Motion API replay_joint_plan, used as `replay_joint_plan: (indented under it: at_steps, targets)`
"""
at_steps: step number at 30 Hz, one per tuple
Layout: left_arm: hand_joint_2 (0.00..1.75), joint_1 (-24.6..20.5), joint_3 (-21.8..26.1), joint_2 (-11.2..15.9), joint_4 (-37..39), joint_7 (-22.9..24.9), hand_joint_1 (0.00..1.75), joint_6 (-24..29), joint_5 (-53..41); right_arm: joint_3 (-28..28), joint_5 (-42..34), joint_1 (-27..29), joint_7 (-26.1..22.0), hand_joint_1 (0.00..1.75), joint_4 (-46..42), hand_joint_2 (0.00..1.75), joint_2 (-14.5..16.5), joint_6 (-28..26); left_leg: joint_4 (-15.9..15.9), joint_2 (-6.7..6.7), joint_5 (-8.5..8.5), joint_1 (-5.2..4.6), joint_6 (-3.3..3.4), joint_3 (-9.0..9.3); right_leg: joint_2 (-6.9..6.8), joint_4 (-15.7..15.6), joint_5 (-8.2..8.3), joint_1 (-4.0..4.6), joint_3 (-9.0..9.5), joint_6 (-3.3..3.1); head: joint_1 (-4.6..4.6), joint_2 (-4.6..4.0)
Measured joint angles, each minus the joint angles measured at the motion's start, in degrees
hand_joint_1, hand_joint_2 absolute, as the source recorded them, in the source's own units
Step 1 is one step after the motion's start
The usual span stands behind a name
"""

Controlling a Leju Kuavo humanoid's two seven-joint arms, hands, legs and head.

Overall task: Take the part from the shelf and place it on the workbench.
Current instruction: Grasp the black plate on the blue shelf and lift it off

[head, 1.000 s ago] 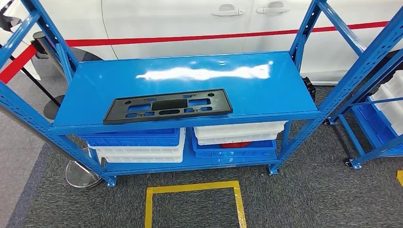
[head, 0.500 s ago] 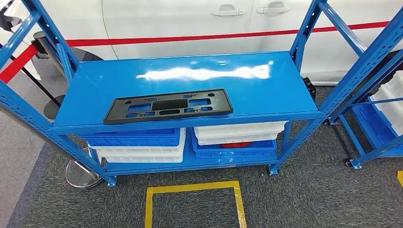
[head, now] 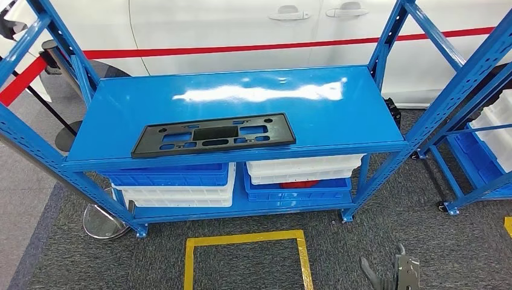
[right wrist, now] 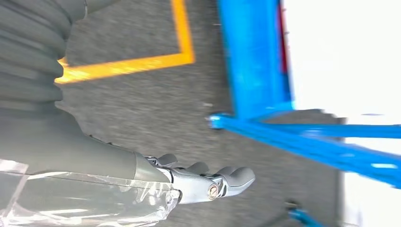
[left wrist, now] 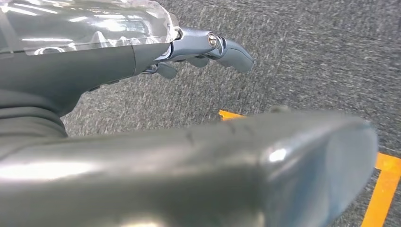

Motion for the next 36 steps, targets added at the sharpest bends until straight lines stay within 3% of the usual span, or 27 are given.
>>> replay_joint_plan:
  at_steps: [9,12,14,16,18,19,20,21,23,25,27,30,31,33,34,35,36]
  targets:
    - [0.0,-0.38,-1.91,0.03,0.45,-2.05,0.0,-0.29,-0.02,7.36,2.19,1.38,-2.69,0.0,-18.55,1.75,-0.49,-1.74,0.17,0.0,-0.06,-0.04,0.07,-0.04,0.01,-0.13,0.08,-0.15,0.02,0.09,0.0,0.0]
    - [0.0,-0.61,-2.6,0.14,0.6,-2.75,0.0,-0.4,-0.02,10.62,3.36,1.48,-3.36,0.0,-24.26,1.75,-0.93,-2.34,0.09,0.01,0.05,-0.19,0.84,-0.06,-0.01,-0.87,0.51,-0.48,0.27,0.76,-0.08,0.0]
    - [0.0,-0.77,-3.04,0.11,0.67,-3.22,0.0,-0.55,-0.04,13.04,4.55,1.44,-3.68,0.0,-27.97,1.75,-1.47,-2.81,-1.66,0.13,0.99,0.21,1.4,0.88,-0.13,-0.73,0.25,-0.3,0.44,1.02,-0.03,0.0]
    - [0.0,-0.92,-3.65,0.03,0.73,-3.69,0.0,-0.81,-0.06,15.62,5.98,1.31,-3.8,0.0,-31.33,1.75,-2.17,-3.32,-3.14,0.29,1.78,0.59,1.8,1.83,-0.21,3.53,-2.24,-0.11,-1.47,0.99,0.08,0.0]
    - [0.0,-1.03,-4.12,0.02,0.82,-4.1,0.0,-1.06,-0.05,18.27,7.41,1.27,-3.73,0.0,-34.23,1.75,-2.89,-3.84,-3.28,0.33,1.8,0.52,1.93,1.94,-0.2,10.86,-5.41,0.02,-5.28,1.05,0.11,0.0]
    - [0.0,-1.04,-4.32,0.03,0.9,-4.32,0.0,-1.11,-0.05,19.73,8.1,1.23,-3.57,0.0,-35.63,1.75,-3.29,-4.06,-3.2,0.31,1.68,0.51,1.87,1.98,-0.22,13.28,-5.8,0.01,-6.7,1.14,0.11,0.0]
    - [0.0,-1.03,-4.57,0.02,0.95,-4.5,0.0,-1.18,-0.04,21.21,8.7,1.12,-3.35,0.0,-36.92,1.75,-3.66,-4.24,-3.07,0.27,1.49,0.53,1.74,2.07,-0.25,13.72,-5.06,-0.04,-7.18,1.23,0.11,0.0]
    - [0.0,-1.03,-4.86,-0.01,1.0,-4.7,0.0,-1.23,-0.04,22.87,9.31,0.91,-3.05,0.0,-38.31,1.75,-4.04,-4.39,-2.84,0.21,1.21,0.62,1.52,2.21,-0.32,11.96,-3.23,-0.13,-6.58,1.3,0.11,0.0]
    - [0.0,-1.08,-5.38,-0.1,1.05,-5.14,0.0,-1.38,-0.04,26.02,10.27,0.2,-2.36,0.0,-40.81,1.75,-4.67,-4.51,-2.01,0.13,0.32,0.74,0.76,2.32,-0.56,4.73,0.6,-0.21,-3.33,1.3,0.16,0.0]
    - [0.0,-1.28,-5.83,-0.1,1.17,-5.61,0.0,-1.52,-0.04,29.44,11.07,-0.61,-1.53,0.0,-43.14,1.75,-5.14,-4.51,-1.03,0.11,-0.52,0.59,-0.1,1.97,-0.61,0.77,1.51,-0.02,-1.54,0.47,0.2,0.0]
    - [0.0,-1.53,-6.44,-0.07,1.32,-6.03,0.0,-1.75,-0.02,33.11,11.93,-1.44,-0.5,0.0,-45.13,1.75,-5.55,-4.44,-0.72,0.16,-0.86,0.55,-0.72,1.8,-0.42,0.76,0.97,0.29,-1.7,-0.73,0.2,0.0]
    - [0.0,-1.81,-7.05,-0.03,1.43,-6.54,0.0,-2.12,0.0,38.02,14.46,-2.85,1.24,0.0,-47.02,1.75,-5.86,-4.7,1.45,0.12,-2.56,0.83,-1.43,1.12,-0.35,0.63,0.76,0.24,-1.61,-1.88,0.13,0.0]
    - [0.0,-1.87,-7.23,-0.02,1.45,-6.66,0.0,-2.17,0.0,39.41,15.79,-3.2,1.83,0.0,-47.35,1.75,-5.87,-5.09,4.28,0.07,-4.1,0.88,-1.61,-0.2,-0.39,0.58,0.7,0.23,-1.52,-2.13,0.1,0.0]
    - [0.0,-1.9,-7.67,-0.01,1.52,-6.83,0.0,-2.2,-0.01,41.77,19.09,-3.62,3.03,0.0,-47.61,1.75,-5.88,-6.34,12.39,0.06,-7.5,0.91,-1.8,-4.51,-0.44,0.59,0.52,0.42,-1.45,-2.45,0.09,0.0]
    - [0.0,-1.88,-7.87,-0.01,1.55,-6.87,0.0,-2.21,-0.02,42.69,20.86,-3.71,3.61,0.0,-47.61,1.75,-5.88,-7.07,15.48,0.06,-8.19,0.91,-1.8,-6.38,-0.43,0.6,0.45,0.54,-1.38,-2.55,0.09,0.0]
    - [0.0,-1.86,-8.04,0.01,1.58,-6.91,0.0,-2.23,-0.02,43.52,22.74,-3.78,4.21,0.0,-47.61,1.75,-5.88,-7.84,16.47,0.06,-7.58,0.91,-1.7,-7.33,-0.35,0.61,0.36,0.65,-1.25,-2.61,0.09,0.0]
    - [0.0,-1.83,-8.15,0.03,1.61,-6.94,0.0,-2.25,-0.02,44.27,24.6,-3.88,4.78,0.0,-47.61,1.75,-5.87,-8.6,14.93,0.05,-5.71,0.9,-1.5,-7.08,-0.22,0.62,0.25,0.72,-1.02,-2.61,0.09,0.0]
